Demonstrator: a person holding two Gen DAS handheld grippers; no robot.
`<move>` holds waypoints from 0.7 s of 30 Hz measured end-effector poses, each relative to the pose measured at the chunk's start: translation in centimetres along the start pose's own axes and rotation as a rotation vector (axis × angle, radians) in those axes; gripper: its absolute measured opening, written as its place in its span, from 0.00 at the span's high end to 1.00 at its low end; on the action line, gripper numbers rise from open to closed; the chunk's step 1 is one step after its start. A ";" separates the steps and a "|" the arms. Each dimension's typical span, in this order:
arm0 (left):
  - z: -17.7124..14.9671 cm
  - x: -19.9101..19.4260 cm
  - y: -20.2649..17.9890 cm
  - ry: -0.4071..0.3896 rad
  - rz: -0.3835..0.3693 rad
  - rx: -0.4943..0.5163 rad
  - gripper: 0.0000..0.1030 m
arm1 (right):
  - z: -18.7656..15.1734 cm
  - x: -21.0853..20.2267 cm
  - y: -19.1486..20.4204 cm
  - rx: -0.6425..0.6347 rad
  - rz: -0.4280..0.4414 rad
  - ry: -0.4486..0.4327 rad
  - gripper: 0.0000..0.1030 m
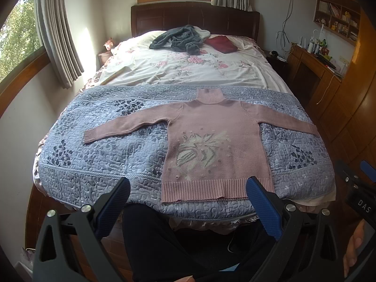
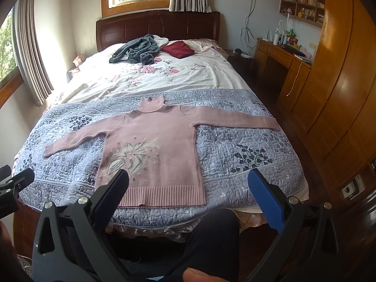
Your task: Fold small clothes
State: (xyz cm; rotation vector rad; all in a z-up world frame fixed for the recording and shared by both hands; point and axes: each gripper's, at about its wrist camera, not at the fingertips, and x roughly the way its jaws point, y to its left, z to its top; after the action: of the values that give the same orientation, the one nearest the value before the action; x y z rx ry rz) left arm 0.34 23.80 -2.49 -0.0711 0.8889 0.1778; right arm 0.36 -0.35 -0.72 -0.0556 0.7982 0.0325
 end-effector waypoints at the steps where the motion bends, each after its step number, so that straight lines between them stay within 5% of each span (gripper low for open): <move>1: 0.0 0.1 0.0 0.001 0.000 0.000 0.04 | 0.0 0.0 0.0 0.000 -0.001 0.000 0.02; 16: 0.9 2.2 -0.4 -0.037 0.005 -0.002 0.04 | 0.8 3.7 -2.3 0.009 0.041 -0.019 0.02; 18: 1.1 3.5 -0.3 -0.071 -0.037 0.011 0.04 | 1.0 5.5 -4.3 0.031 0.131 -0.074 0.02; 21: 1.3 6.1 0.4 -0.098 -0.191 -0.007 0.04 | 2.0 10.3 -8.3 0.110 0.140 0.006 0.02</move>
State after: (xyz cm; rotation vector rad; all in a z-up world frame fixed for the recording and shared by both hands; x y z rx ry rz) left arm 5.06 25.13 -6.45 -0.1521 0.7784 0.0064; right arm 9.43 -8.42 -6.41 0.1046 0.8079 0.1211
